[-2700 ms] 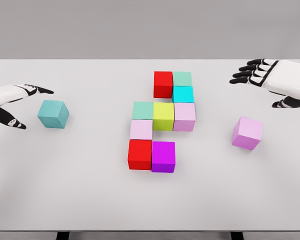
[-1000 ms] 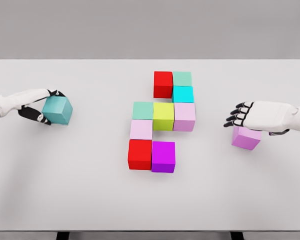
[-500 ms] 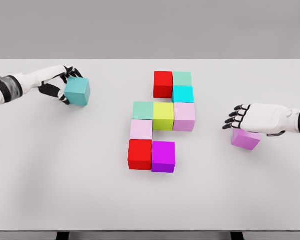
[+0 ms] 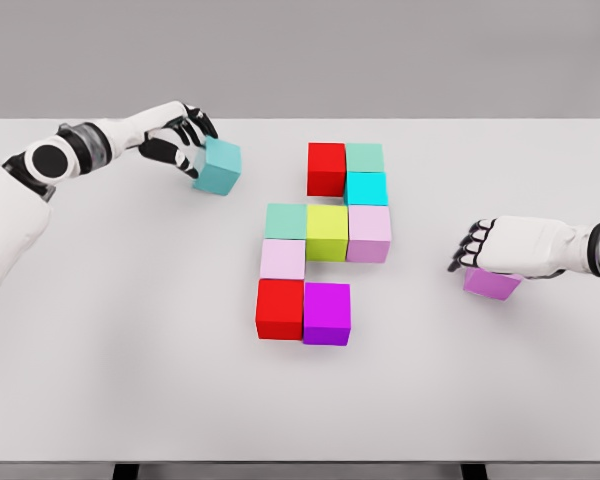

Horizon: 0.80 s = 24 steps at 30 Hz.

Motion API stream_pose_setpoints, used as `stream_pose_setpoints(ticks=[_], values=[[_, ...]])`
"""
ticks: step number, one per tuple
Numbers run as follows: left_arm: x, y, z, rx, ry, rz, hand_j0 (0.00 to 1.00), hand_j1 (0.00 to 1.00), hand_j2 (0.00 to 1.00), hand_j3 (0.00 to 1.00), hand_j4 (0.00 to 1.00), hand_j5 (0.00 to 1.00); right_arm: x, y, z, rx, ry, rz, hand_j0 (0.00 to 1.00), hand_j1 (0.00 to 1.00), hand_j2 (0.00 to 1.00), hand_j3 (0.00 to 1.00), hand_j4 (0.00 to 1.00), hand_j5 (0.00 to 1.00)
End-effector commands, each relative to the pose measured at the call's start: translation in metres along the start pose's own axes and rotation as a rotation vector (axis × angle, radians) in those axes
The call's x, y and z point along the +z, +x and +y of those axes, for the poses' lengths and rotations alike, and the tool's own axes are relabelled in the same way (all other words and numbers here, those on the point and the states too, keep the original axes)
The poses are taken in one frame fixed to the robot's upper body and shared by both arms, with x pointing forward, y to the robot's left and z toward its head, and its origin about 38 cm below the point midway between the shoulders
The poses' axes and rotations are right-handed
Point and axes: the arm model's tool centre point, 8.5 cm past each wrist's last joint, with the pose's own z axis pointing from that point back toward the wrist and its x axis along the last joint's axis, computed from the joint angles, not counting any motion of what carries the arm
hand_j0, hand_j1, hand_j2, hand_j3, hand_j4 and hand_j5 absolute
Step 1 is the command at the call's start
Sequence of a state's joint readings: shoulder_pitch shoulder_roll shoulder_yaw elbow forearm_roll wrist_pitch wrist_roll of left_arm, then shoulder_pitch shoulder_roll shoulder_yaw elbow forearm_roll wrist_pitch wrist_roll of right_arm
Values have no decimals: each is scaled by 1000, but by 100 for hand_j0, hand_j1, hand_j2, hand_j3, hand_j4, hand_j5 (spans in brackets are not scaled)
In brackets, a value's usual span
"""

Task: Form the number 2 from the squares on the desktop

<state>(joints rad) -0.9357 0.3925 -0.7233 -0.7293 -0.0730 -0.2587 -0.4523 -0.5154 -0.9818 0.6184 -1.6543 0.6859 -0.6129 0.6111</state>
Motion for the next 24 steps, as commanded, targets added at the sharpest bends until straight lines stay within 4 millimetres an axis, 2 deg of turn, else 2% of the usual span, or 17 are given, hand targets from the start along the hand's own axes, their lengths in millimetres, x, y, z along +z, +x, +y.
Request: stream_pose_setpoints(ticks=[1,2,5,7,14,15,16,18,22,24], values=[[-13,9,-9,31,-12,-2,50,50,50,50,50,50,1,0,0,-4,-2,0,75,75,75,75,75,75],[-15,13,-9,33,-12,-7,50,50,50,50,50,50,1,0,0,-6,-4,-1,70,70,70,70,70,70],[-18,19,-5,39,-5,-22,50,50,50,50,50,50,0,1,0,-9,-5,-6,66,66,66,66,66,66],[-25,31,-6,50,-5,-43,50,50,50,50,50,50,0,1,0,-9,-5,-6,58,58,58,58,58,58],[-32,52,3,35,-3,-85,51,51,51,51,51,51,1,2,-3,-41,-32,-27,51,51,51,51,51,51],[-32,59,6,31,1,-105,53,53,53,53,53,53,1,2,-5,-55,-47,-35,51,51,51,51,51,51],[-32,64,8,28,5,-125,60,60,60,60,60,60,3,1,-9,-70,-66,-43,51,51,51,51,51,51],[-24,56,15,12,16,-110,100,100,100,100,100,100,6,1,-12,-99,-92,-61,51,51,51,51,51,51],[-8,28,22,-16,12,-39,100,100,100,100,100,100,13,11,-27,-127,-156,-120,51,51,51,51,51,51],[-7,24,15,-47,-21,-20,100,100,100,100,100,100,16,21,-35,-98,-165,-148,51,51,51,51,51,51]])
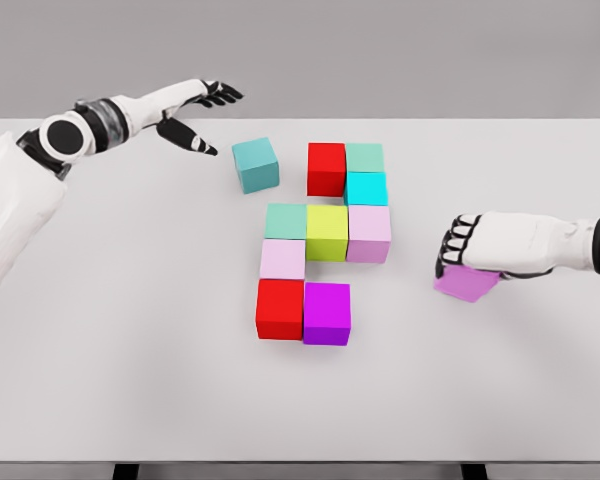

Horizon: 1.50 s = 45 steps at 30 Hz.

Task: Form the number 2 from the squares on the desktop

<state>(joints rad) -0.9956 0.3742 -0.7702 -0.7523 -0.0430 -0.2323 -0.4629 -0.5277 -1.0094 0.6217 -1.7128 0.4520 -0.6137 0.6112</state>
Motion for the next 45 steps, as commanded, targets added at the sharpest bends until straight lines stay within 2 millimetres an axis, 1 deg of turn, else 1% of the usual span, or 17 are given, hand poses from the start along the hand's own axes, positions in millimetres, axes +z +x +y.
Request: stream_pose_setpoints(ticks=[1,3,8,11,13,16,22,24,25,26,28,31,34,36,40,44,45], values=[[4,-9,-6,-23,-32,32,100,100,100,100,100,100,1,11,-8,5,-19,-38,51,51,51,51,51,51],[-2,-10,-13,-4,-36,54,100,100,100,100,100,100,1,12,-6,4,-12,-40,51,51,51,51,51,51],[-4,-13,-21,18,-47,83,100,100,100,100,100,100,-15,23,1,-4,13,-96,51,51,51,51,51,51],[-9,-13,-27,43,-53,114,100,100,100,100,100,100,-21,25,-7,5,-10,-109,51,51,51,51,51,51],[-16,-7,-31,58,-41,130,100,100,100,100,100,100,-29,29,-14,22,-16,-133,51,51,51,51,51,51],[-18,-7,-33,60,-30,148,100,100,100,100,100,100,-42,38,-16,35,-4,-177,51,51,51,51,51,51],[-29,4,-41,84,-45,149,100,100,100,100,100,100,-52,45,-17,43,1,-208,52,52,52,52,52,52],[-32,5,-44,94,-50,162,100,100,100,100,100,100,-52,44,-18,44,0,-207,55,55,55,55,55,55],[-31,4,-45,98,-51,171,100,100,100,100,100,100,-51,44,-19,47,-1,-205,67,67,67,67,67,67],[-31,3,-47,100,-54,172,100,100,100,100,100,100,-51,44,-20,48,-1,-205,83,83,83,83,83,83],[-31,3,-47,100,-55,170,100,100,100,100,100,100,-50,42,-22,54,-4,-200,89,89,89,89,89,89],[-31,3,-49,100,-61,168,100,100,100,100,100,100,-47,40,-24,60,-2,-192,94,94,94,94,94,94],[-32,7,-49,117,-63,147,100,100,100,100,100,100,-42,35,-31,78,-7,-175,98,98,98,98,98,98],[-33,13,-48,112,-64,130,100,100,100,100,100,100,-34,28,-33,87,3,-150,98,98,98,98,98,98],[-35,14,-52,110,-77,127,100,100,100,100,100,100,-24,21,-37,103,8,-123,100,100,100,100,100,100],[-35,15,-54,110,-82,127,99,99,99,99,99,99,-12,14,-32,100,33,-92,100,100,100,100,100,100],[-35,14,-54,111,-81,130,95,95,95,95,95,95,-7,12,-30,98,43,-80,100,100,100,100,100,100]])
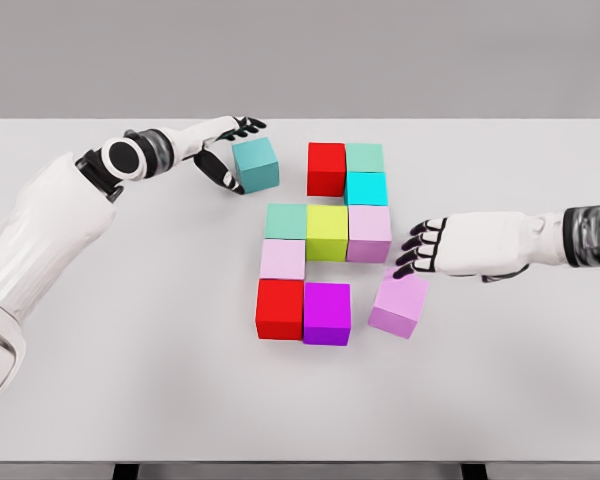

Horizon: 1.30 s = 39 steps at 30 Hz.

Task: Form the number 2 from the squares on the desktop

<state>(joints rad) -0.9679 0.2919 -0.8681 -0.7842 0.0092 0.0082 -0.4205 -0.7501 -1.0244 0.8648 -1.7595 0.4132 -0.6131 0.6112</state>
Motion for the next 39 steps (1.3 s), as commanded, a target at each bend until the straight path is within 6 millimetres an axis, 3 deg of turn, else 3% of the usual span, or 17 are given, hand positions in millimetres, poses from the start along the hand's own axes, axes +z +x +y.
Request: stream_pose_setpoints(ticks=[1,4,7,13,16,30,34,39], values=[[0,1,0,2,-1,-3,89,89,89,89,89,89,15,-5,7,-8,27,35,100,100,100,100,100,100],[-1,0,-2,4,-4,-3,82,82,82,82,82,82,22,-13,6,-15,18,67,100,100,100,100,100,100],[-2,2,-3,5,-6,-8,78,78,78,78,78,78,21,-39,17,-83,14,123,100,100,100,100,100,100],[-2,3,-4,4,-6,-14,72,72,72,72,72,72,4,-45,24,-68,43,138,100,100,100,100,100,100],[-3,6,-4,-4,-7,-33,61,61,61,61,61,61,-9,-39,25,-63,49,110,100,100,100,100,100,100],[-7,31,-10,-69,-28,-114,62,62,62,62,62,62,-32,3,18,9,57,-21,100,100,100,100,100,100],[-7,34,-10,-80,-28,-139,64,64,64,64,64,64,-31,2,17,10,55,-17,100,100,100,100,100,100],[-7,34,-10,-81,-29,-139,87,87,87,87,87,87,-15,-25,17,-18,55,66,100,100,100,100,100,100]])
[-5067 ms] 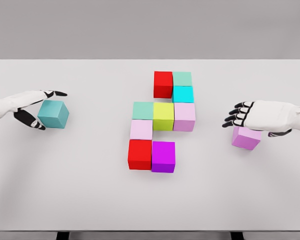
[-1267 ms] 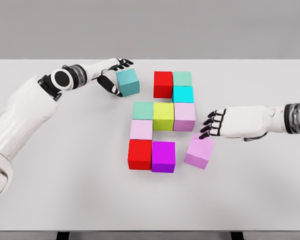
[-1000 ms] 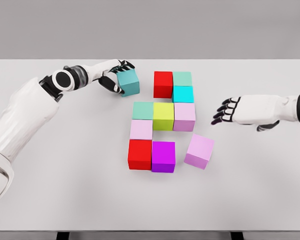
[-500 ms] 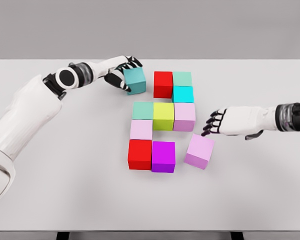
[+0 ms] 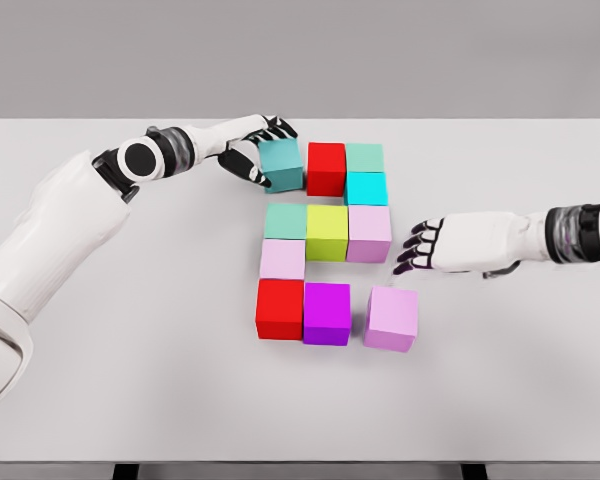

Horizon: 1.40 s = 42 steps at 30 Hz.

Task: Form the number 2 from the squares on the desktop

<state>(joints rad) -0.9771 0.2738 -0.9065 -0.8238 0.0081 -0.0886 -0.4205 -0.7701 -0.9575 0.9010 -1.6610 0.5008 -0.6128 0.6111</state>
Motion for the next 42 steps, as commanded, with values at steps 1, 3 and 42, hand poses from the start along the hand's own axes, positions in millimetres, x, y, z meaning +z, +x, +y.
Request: stream_pose_setpoints(ticks=[1,3,42], values=[[0,1,0,1,0,-5,87,87,87,87,87,87,12,-18,3,-31,-5,58,100,100,100,100,100,100],[-1,2,0,-2,-1,-6,94,94,94,94,94,94,19,-27,5,-41,1,88,100,100,100,100,100,100],[68,-23,19,-233,-181,-78,100,100,100,100,100,100,2,33,21,-5,51,-80,100,100,100,100,100,100]])
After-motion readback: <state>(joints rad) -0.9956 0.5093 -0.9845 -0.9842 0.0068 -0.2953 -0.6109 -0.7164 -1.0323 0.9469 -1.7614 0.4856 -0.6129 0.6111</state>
